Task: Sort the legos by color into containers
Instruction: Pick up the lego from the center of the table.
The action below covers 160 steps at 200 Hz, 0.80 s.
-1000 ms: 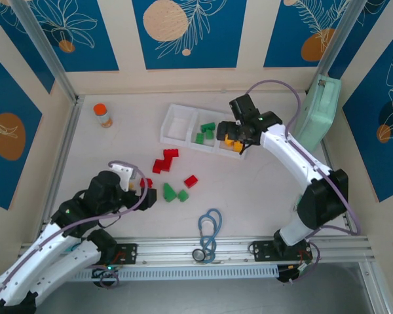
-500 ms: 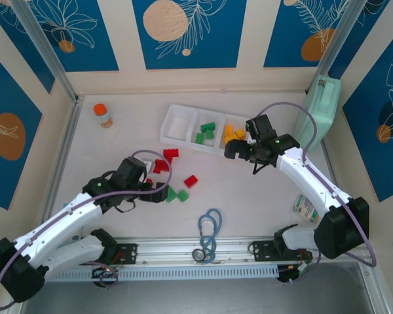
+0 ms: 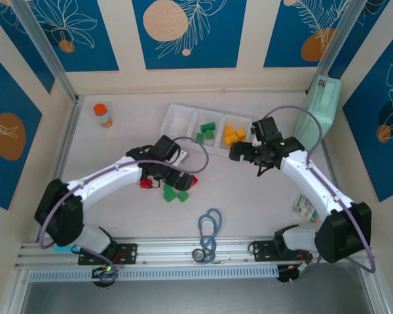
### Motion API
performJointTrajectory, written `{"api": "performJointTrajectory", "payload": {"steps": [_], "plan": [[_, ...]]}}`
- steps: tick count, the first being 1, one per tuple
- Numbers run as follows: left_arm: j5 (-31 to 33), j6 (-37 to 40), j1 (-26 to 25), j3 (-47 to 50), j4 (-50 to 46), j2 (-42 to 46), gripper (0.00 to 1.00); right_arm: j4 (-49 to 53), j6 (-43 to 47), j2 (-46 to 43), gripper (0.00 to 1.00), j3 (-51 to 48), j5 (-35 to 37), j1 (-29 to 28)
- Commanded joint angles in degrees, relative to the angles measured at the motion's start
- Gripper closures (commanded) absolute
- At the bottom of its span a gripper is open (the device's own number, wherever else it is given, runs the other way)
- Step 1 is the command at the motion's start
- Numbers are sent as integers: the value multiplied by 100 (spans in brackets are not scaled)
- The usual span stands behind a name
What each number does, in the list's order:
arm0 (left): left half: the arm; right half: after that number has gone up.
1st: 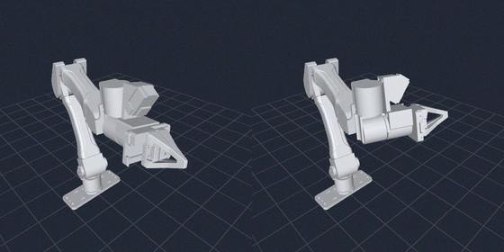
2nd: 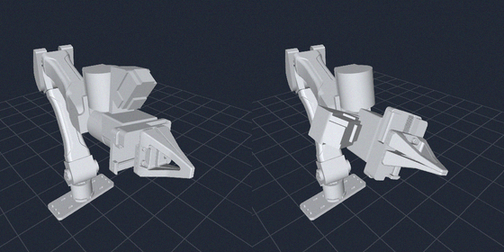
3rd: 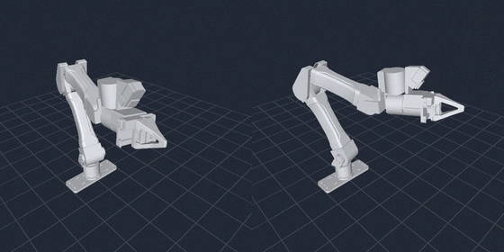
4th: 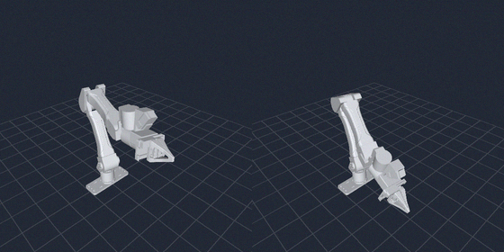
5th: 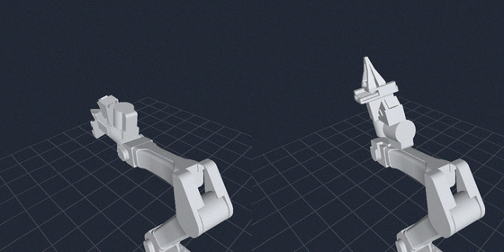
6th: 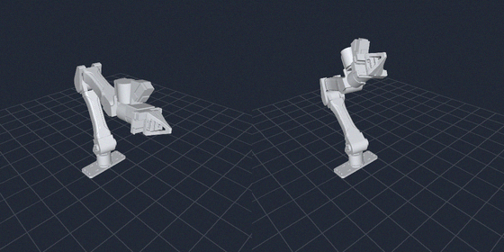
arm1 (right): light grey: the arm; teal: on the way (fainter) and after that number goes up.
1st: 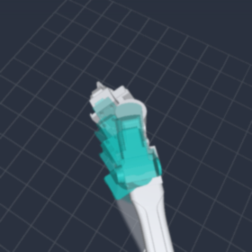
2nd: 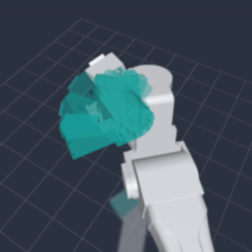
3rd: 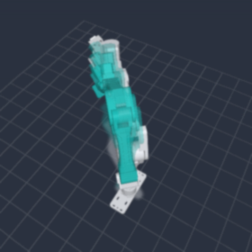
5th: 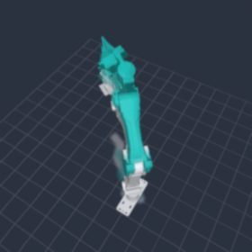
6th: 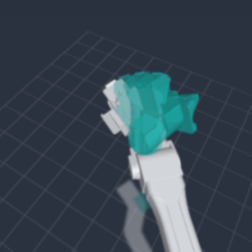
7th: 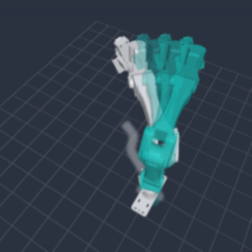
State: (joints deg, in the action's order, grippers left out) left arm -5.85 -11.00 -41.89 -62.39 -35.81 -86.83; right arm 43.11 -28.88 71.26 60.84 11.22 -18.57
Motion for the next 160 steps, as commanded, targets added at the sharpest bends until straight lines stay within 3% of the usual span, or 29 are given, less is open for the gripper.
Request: {"api": "performJointTrajectory", "payload": {"steps": [1,34,64,84,160], "plan": [[79,513,-107,-371,-168,-442,6,145,-23,-503,1,-203,19,222],[173,750,-152,-818,-100,-1141,5,56,62,-983,1,-512,-505,729],[215,1001,-178,-1376,-309,-1814,21,124,186,-1071,1,-586,-727,925],[197,1098,-208,-1607,-399,-2129,27,169,225,-1071,1,-604,-710,963],[74,1338,-285,-1690,-497,-2578,29,112,255,-983,1,-648,-718,1033]]}}
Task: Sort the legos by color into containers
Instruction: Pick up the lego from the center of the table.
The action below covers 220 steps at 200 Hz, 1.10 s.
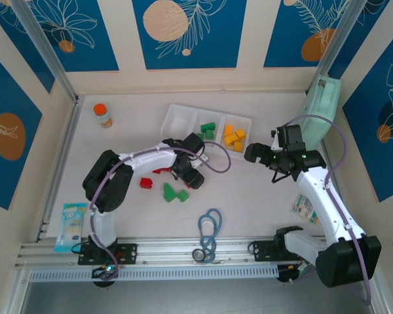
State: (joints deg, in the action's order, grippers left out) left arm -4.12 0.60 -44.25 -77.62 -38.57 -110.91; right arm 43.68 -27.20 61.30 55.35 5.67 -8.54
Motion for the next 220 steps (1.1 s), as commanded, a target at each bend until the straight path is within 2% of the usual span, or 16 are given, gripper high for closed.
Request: {"api": "performJointTrajectory", "payload": {"steps": [1,39,93,128,154,182,202,220], "plan": [[-98,177,-53,-162,-221,-173,29,54,85,14,1,-101,-158,28],[-143,160,-56,-226,-295,-333,43,26,70,58,1,-128,-171,37],[232,-4,-53,-214,-338,-365,47,-4,26,58,1,-134,-151,48],[501,-290,-49,150,18,209,63,-105,-66,66,1,-243,-97,62],[776,-449,11,308,214,721,69,-125,-115,76,1,-267,-49,62],[1140,-552,388,81,305,973,70,-149,-137,43,1,-287,-55,66],[1825,-655,801,-432,348,839,70,-184,-162,23,0,-322,-107,66],[1880,-771,1193,-992,498,552,70,-179,-183,28,0,-326,-197,63]]}}
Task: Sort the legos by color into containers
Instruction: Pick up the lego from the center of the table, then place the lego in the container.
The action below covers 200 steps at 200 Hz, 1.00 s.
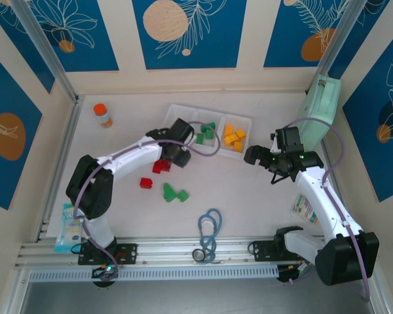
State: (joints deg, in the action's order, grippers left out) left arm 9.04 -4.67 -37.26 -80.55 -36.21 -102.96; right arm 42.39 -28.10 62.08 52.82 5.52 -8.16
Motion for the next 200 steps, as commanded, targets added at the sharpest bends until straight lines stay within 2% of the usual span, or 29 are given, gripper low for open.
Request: {"api": "performJointTrajectory", "payload": {"steps": [1,41,73,124,134,153,200], "plan": [[560,-258,523,-734,271,-261,70,-53,-96,-49,0,-71,-187,25],[-458,-814,1333,-2243,278,-1370,70,28,-115,-189,0,-125,-240,17],[-911,-819,1396,-3110,160,-2167,70,122,-25,-341,1,-217,-170,37],[-1378,-1052,1396,-3206,364,-2468,70,88,52,-295,1,-303,-164,61],[-1484,-1064,1388,-3161,409,-2456,64,63,44,-268,1,-311,-203,61],[-1519,-1048,1388,-3109,402,-2419,46,32,39,-208,1,-312,-279,60],[-1345,-1007,1387,-2348,672,-1613,26,22,10,-197,1,-354,-163,61]]}}
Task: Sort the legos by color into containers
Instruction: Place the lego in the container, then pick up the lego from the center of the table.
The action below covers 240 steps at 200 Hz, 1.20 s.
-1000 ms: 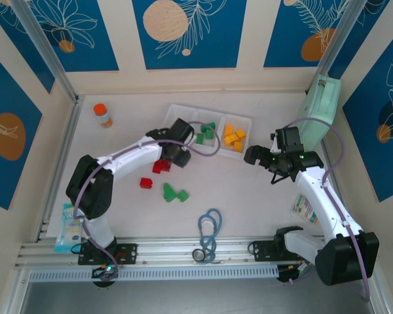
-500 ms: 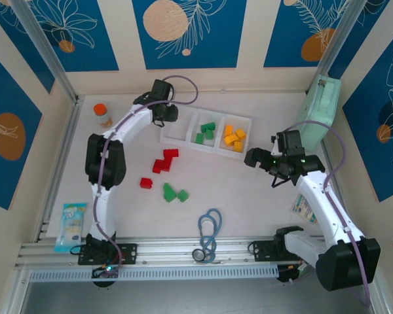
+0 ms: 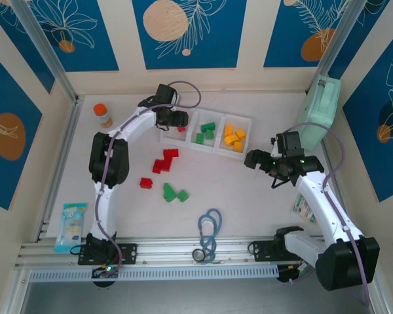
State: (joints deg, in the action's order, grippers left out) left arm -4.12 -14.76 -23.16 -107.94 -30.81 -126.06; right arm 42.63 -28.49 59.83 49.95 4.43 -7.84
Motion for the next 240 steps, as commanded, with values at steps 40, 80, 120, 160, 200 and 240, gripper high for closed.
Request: {"api": "performJointTrajectory", "payload": {"steps": [40,80,120,160,200,240], "plan": [[254,221,-46,1518,-79,1815,10,-104,15,137,1,-100,-140,30],[359,176,-55,3110,-110,2724,13,-173,18,298,1,-71,-220,32],[-39,114,-293,3740,-65,2854,26,-325,-39,548,1,-57,-170,19],[-28,126,-491,3348,-330,2356,31,-265,-95,771,0,26,-120,-22],[414,106,-486,2879,-798,1678,57,-241,-78,639,0,-36,6,-16],[504,118,-426,2857,-702,1441,59,-264,-48,670,0,-147,71,-7]]}}
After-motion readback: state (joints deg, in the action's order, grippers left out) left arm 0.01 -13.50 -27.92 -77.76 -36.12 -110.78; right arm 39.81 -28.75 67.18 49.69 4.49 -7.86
